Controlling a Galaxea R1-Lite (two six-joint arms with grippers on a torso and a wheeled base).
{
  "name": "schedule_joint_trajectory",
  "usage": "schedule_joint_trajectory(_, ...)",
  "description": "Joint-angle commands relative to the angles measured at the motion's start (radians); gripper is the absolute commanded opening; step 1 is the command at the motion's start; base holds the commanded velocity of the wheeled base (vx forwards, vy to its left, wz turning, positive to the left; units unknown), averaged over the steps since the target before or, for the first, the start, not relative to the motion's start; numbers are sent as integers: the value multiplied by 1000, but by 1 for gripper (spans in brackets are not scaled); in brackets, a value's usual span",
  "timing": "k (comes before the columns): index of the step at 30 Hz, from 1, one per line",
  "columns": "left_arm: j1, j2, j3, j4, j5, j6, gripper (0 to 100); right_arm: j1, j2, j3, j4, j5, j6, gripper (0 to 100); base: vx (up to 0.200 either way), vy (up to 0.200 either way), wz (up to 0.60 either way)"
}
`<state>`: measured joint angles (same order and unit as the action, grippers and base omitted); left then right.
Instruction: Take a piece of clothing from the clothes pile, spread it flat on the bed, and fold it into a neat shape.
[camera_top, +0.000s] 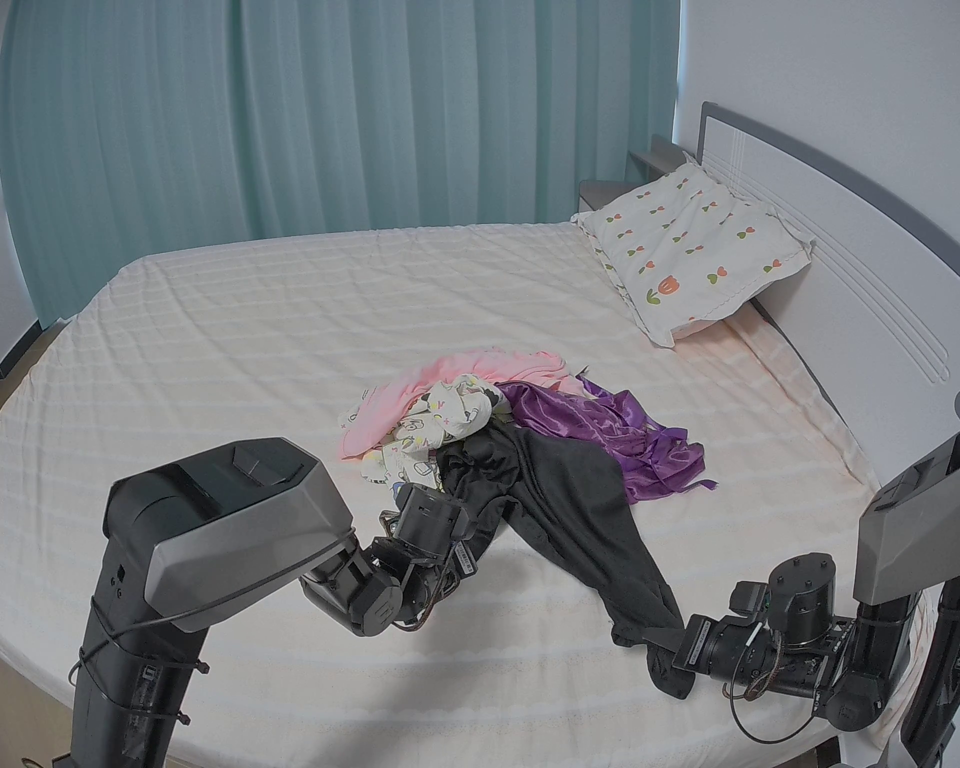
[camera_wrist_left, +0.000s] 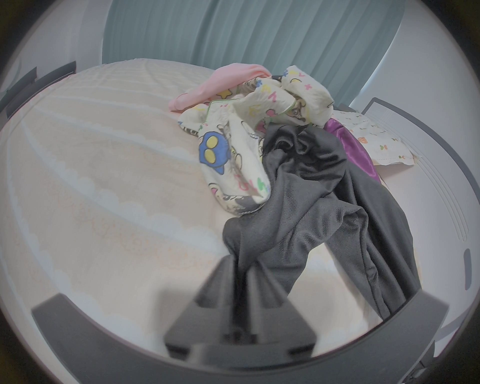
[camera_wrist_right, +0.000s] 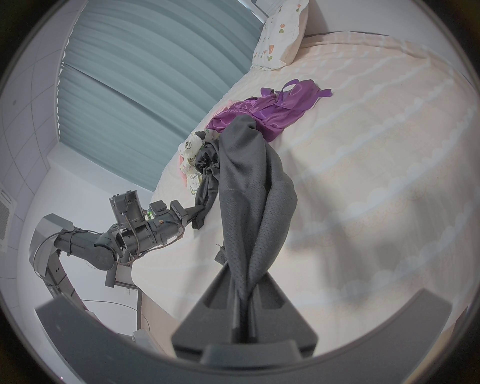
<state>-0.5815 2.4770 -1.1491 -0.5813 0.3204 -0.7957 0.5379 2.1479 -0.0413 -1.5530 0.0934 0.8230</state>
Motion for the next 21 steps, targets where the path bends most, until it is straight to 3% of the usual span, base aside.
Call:
schedule_joint_trajectory(1, 0, -63, 60, 0, 0, -11, 0, 2, -3, 0, -12, 0, 1, 0, 0, 0, 0)
schedule_joint_trajectory(8, -6, -282, 203, 1, -1, -79, 0, 2, -65, -3, -13, 2, 30, 0, 0, 0, 0)
schedule_joint_trajectory(13, -32, -541, 304, 6, -11, -79, 0, -12, -289, -77, -12, -1, 41, 0, 0, 0, 0)
schedule_joint_trajectory(21, -20, -836, 309, -3, -11, -76, 0, -167, -522, -382, 77, 0, -82, 0, 0, 0, 0)
